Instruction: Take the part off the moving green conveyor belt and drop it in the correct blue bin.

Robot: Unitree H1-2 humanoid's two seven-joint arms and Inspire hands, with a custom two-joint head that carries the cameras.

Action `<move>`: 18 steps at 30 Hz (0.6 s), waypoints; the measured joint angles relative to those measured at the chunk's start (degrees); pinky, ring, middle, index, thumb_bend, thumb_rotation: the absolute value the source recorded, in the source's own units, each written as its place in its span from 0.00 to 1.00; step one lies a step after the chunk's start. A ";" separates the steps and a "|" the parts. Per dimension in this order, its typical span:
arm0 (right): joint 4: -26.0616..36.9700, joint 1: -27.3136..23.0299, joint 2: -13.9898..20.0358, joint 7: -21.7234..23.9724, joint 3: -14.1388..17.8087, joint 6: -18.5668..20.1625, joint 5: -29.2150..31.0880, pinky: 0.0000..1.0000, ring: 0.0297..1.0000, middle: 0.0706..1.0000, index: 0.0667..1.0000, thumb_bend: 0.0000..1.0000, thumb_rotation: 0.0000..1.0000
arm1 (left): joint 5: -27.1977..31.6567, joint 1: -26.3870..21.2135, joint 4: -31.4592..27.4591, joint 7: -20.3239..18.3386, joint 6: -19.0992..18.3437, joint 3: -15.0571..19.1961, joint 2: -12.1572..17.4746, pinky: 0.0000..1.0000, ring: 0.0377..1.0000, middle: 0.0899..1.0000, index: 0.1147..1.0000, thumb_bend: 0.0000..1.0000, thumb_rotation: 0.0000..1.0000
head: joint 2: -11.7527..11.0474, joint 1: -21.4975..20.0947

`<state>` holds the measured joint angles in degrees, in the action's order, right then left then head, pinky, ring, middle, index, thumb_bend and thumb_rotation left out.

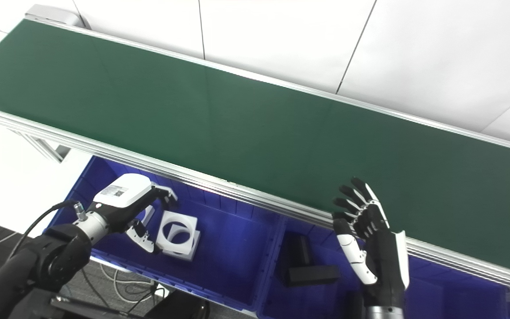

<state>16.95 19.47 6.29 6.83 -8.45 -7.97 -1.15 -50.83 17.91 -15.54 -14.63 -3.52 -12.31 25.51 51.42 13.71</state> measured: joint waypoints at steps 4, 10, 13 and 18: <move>0.00 0.08 -0.04 0.00 -0.05 0.00 -0.01 0.64 0.75 0.81 0.89 0.56 0.61 | -2.01 0.11 -0.54 -0.20 -0.33 0.01 0.00 0.88 0.97 0.99 1.00 0.93 0.01 | -0.18 -0.09; -0.01 0.24 -0.09 0.00 -0.07 0.00 -0.01 0.65 0.75 0.81 0.89 0.55 0.61 | -4.86 0.59 -2.27 -0.39 -0.37 0.13 0.04 0.90 0.97 0.98 0.99 0.90 0.02 | -0.70 -0.79; -0.02 0.27 -0.11 -0.01 -0.08 -0.01 -0.04 0.64 0.75 0.81 0.89 0.56 0.62 | -6.29 1.22 -5.42 -0.90 -0.26 0.39 0.25 0.89 0.94 0.96 0.98 0.81 0.00 | -0.97 -1.05; -0.52 0.39 -0.17 -0.01 -0.23 -0.02 -0.38 0.64 0.74 0.81 0.88 0.56 0.61 | 1.90 1.81 -11.83 -0.84 0.60 3.13 -0.27 0.85 0.91 0.95 0.95 0.62 0.00 | -2.20 -3.87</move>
<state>16.43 19.86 6.12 6.83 -8.68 -7.99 -1.53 -48.93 19.72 -27.37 -15.47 -2.92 -9.18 25.24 49.22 9.84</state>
